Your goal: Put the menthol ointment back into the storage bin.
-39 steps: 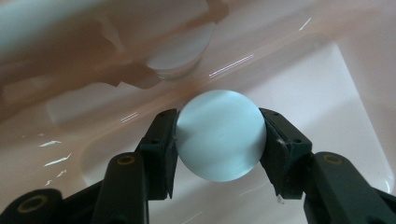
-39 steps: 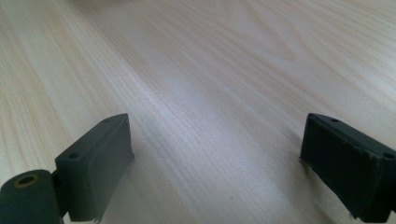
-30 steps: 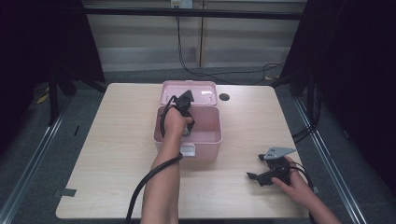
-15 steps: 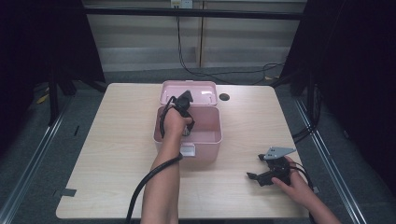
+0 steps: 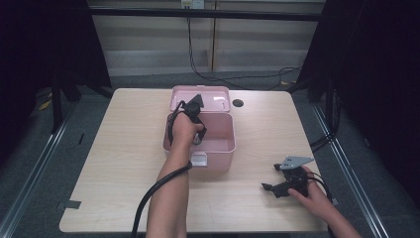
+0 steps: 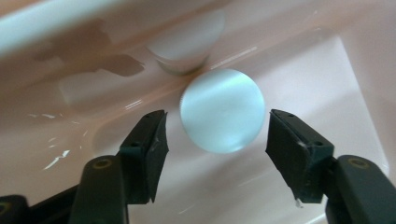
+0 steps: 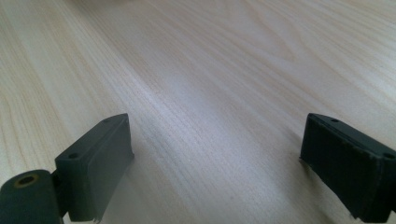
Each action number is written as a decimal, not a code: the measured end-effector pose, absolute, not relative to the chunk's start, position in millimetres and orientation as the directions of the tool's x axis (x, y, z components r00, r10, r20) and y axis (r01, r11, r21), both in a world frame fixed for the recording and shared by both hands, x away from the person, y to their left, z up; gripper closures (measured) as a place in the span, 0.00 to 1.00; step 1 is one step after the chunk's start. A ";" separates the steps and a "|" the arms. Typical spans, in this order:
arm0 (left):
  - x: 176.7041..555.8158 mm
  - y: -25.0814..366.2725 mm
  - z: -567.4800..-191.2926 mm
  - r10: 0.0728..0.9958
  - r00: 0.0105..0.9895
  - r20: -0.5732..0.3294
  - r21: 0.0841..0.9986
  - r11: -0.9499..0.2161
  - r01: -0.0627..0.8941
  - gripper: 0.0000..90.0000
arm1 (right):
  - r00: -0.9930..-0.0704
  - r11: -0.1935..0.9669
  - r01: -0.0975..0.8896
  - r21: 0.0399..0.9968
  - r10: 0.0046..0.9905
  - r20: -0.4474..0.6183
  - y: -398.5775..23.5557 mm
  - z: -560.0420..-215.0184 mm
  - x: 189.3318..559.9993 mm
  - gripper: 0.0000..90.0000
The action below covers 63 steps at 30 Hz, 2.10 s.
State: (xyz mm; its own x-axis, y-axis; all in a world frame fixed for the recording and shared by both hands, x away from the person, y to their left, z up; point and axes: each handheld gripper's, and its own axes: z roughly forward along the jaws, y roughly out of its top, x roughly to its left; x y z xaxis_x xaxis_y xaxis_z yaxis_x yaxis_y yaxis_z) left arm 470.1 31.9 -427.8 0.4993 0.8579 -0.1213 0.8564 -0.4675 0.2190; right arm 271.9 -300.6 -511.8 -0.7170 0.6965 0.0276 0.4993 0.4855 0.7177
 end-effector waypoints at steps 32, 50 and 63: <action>452.1 56.9 -362.3 0.841 0.520 -0.151 0.197 -0.490 0.849 0.25 | -0.718 0.487 0.501 0.716 0.695 0.029 -300.6 -511.8 271.8 0.09; 439.6 85.8 -335.4 0.850 0.504 -0.154 0.212 -0.470 0.857 0.25 | -0.718 0.487 0.500 0.716 0.696 0.028 -300.6 -511.8 271.9 0.09; 431.7 111.3 -328.2 0.866 0.473 -0.164 0.224 -0.434 0.873 0.24 | -0.717 0.485 0.502 0.716 0.696 0.031 -300.5 -511.7 271.8 0.09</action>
State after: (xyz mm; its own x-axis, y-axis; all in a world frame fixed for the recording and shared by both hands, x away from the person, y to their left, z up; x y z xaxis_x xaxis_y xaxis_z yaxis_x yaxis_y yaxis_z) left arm 431.7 111.3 -328.2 0.4729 0.8657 -0.1643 0.8726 -0.4342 0.2239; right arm 271.8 -300.5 -511.7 -0.7174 0.6959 0.0311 0.5019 0.4854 0.7158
